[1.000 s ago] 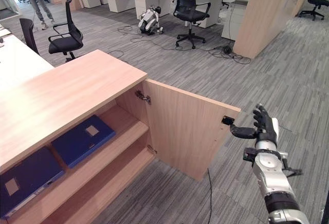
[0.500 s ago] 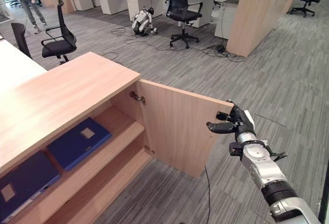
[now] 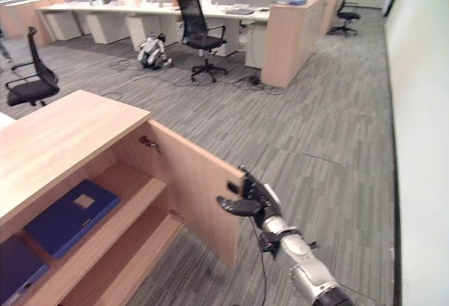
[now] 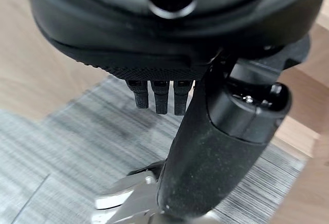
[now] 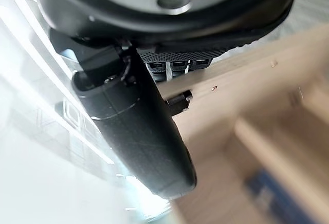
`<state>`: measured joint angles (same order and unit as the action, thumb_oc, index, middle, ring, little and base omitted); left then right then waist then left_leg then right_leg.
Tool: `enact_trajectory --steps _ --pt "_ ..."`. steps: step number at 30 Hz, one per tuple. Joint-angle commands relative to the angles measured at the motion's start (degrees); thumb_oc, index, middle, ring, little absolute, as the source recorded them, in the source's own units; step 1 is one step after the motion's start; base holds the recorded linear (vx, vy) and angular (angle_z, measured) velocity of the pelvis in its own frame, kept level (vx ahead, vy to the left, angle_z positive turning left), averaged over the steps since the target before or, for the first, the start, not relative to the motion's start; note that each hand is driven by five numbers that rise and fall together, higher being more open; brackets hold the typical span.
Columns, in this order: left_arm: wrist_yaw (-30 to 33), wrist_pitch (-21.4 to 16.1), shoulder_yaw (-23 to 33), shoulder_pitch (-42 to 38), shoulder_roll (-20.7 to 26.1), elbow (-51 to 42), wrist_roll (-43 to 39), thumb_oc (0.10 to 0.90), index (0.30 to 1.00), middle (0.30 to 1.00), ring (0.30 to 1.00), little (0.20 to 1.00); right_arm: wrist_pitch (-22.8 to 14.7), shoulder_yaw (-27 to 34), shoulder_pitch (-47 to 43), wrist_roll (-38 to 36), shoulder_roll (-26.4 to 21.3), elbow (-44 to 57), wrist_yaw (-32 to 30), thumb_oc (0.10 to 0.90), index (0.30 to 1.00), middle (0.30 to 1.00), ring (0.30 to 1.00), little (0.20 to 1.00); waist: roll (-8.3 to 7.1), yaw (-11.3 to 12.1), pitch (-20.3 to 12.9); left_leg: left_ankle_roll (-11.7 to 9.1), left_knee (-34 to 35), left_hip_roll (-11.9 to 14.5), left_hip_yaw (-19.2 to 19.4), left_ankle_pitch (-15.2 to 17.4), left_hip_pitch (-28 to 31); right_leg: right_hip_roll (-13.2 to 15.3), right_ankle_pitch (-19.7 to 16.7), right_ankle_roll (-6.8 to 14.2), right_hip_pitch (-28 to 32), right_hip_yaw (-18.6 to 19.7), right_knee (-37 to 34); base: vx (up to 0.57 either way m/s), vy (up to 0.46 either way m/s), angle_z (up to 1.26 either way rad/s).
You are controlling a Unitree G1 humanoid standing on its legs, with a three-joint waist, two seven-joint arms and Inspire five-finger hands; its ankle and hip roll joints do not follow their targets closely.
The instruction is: Put the empty folder in the office cabinet
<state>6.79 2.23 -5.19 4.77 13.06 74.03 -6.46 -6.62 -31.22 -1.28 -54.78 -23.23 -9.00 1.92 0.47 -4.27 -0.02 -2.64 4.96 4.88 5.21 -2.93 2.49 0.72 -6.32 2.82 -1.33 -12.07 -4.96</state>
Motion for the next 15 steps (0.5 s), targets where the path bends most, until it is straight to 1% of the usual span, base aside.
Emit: enact_trajectory --steps 1,3,4,6,7,8,9,10,11,12,13,14,15 --pt "1.04 -2.48 -2.56 -6.03 -1.93 -0.41 -2.5 0.8 0.9 0.9 0.9 0.9 2.39 -16.48 -12.95 -5.06 16.28 3.13 11.2 0.8 0.9 0.9 0.9 0.9 -2.73 7.09 2.67 3.6 0.04 -6.98 0.19 4.85 1.07 4.71 3.21 4.0 1.5 1.65 3.25 -0.1 0.071 0.01" --pt "1.52 -2.79 -1.62 -5.89 -1.35 -1.0 -3.46 0.8 0.9 0.9 0.9 0.9 2.61 -16.67 -13.36 -2.95 14.07 4.91 11.34 0.8 0.9 0.9 0.9 0.9 -2.86 8.06 3.14 3.82 0.04 -7.41 -0.91 4.52 0.79 5.42 3.51 4.25 1.21 0.86 4.39 -0.07 0.052 0.6" --pt "2.09 -3.42 -1.51 -6.05 -1.29 -1.09 -4.06 0.8 0.9 0.9 0.9 0.9 2.53 -16.78 -13.28 -2.45 13.65 5.45 11.06 0.8 0.9 0.9 0.9 0.9 -3.01 8.74 3.4 3.97 0.04 -7.8 -2.05 4.26 0.62 5.95 3.88 4.4 1.11 0.14 5.19 -0.04 0.027 1.2" --pt "2.69 -3.4 -1.17 -6.09 -1.59 -1.25 -5.34 0.8 0.9 0.9 0.9 0.9 2.43 -16.36 -13.1 -3.11 13.56 7.06 11.25 0.8 0.9 0.9 0.9 0.9 -2.95 10.45 4.0 4.2 0.04 -8.39 -4.67 3.71 -0.02 7.21 4.63 4.7 0.89 -1.26 7.16 -0.03 -0.011 1.02" --pt "2.35 -3.75 -0.24 -5.91 -1.15 -1.1 -6.49 0.8 0.9 0.9 0.9 0.9 2.46 -15.8 -12.05 -3.46 13.23 6.89 11.62 0.8 0.9 0.9 0.9 0.9 -2.62 11.4 4.69 4.28 0.04 -8.62 -7.42 3.23 -0.25 8.01 5.6 4.86 1.09 -2.3 8.7 -0.03 -0.046 0.9" --pt "2.27 -3.87 0.21 -5.7 -0.72 -0.91 -7.38 0.8 0.9 0.9 0.9 0.9 1.99 -15.33 -11.14 -3.2 12.83 7.23 11.57 0.8 0.9 0.9 0.9 0.9 -2.41 11.85 5.08 4.32 0.04 -8.78 -9.92 2.73 -0.62 8.31 6.25 4.9 0.89 -2.04 9.94 -0.03 -0.06 1.18" --pt "1.89 -3.97 0.23 -5.57 -0.34 -0.72 -7.45 0.8 0.9 0.9 0.9 0.9 1.84 -14.63 -10.26 -2.35 12.03 7.64 11.49 0.8 0.9 0.9 0.9 0.9 -2.24 12.06 5.4 4.38 0.04 -9.12 -12.92 2.34 -1.04 7.9 7.15 4.9 0.56 0.22 10.8 -0.02 -0.033 1.66" --pt "1.89 -3.97 0.23 -5.58 -0.34 -0.72 -7.45 0.8 0.9 0.9 0.9 0.9 1.85 -14.63 -10.27 -2.35 12.02 7.64 11.49 0.8 0.9 0.9 0.9 0.9 -2.25 12.01 5.27 4.38 0.04 -9.13 -12.96 2.26 -1.23 7.91 7.05 4.9 0.43 0.17 10.73 0.0 -0.026 2.03" --pt "1.32 -4.1 -0.2 -5.42 -0.24 -0.56 -7.28 0.8 0.9 0.9 0.9 0.9 1.78 -14.29 -9.57 -1.46 11.03 8.06 11.58 0.8 0.9 0.9 0.9 0.9 -2.1 11.98 5.28 4.37 0.04 -9.5 -15.32 1.94 -1.55 6.94 8.04 4.99 0.28 3.08 11.18 0.08 -0.024 3.08" --pt "0.61 -4.27 -1.38 -4.91 -0.24 0.2 -6.18 0.8 0.9 0.9 0.9 0.9 1.3 -13.17 -7.85 0.19 8.57 9.81 11.85 0.8 0.9 0.9 0.9 0.9 -2.02 11.24 5.55 4.54 0.04 -10.24 -20.25 0.8 -2.34 3.06 10.35 4.53 -1.06 12.04 12.81 0.1 -0.06 2.88" --pt "0.07 -4.32 -1.65 -4.64 -0.18 0.83 -5.56 0.8 0.9 0.9 0.9 0.9 1.54 -12.48 -6.74 0.5 7.45 9.91 12.56 0.8 0.9 0.9 0.9 0.9 -2.24 10.94 5.94 4.54 0.04 -11.1 -23.13 0.4 -2.8 1.21 11.19 3.98 -0.75 16.15 12.22 0.11 -0.085 2.82" --pt "-0.34 -4.25 -1.58 -4.28 -0.44 1.34 -5.73 0.8 0.9 0.9 0.9 0.9 1.91 -12.37 -6.46 0.64 7.22 9.88 12.68 0.8 0.9 0.9 0.9 0.9 -2.35 11.09 5.89 3.95 0.04 -11.56 -24.62 0.04 -3.36 0.64 10.94 3.61 -0.36 16.84 11.01 0.06 -0.139 2.02" --pt "-0.64 -4.17 -1.41 -3.94 -0.58 1.78 -6.19 0.8 0.9 0.9 0.9 0.9 2.17 -12.21 -6.22 0.35 6.97 9.58 12.91 0.8 0.9 0.9 0.9 0.9 -2.47 11.61 6.01 3.4 0.04 -11.85 -26.68 -0.47 -4.01 0.28 10.79 2.83 0.07 16.22 10.38 0.05 -0.194 2.34"
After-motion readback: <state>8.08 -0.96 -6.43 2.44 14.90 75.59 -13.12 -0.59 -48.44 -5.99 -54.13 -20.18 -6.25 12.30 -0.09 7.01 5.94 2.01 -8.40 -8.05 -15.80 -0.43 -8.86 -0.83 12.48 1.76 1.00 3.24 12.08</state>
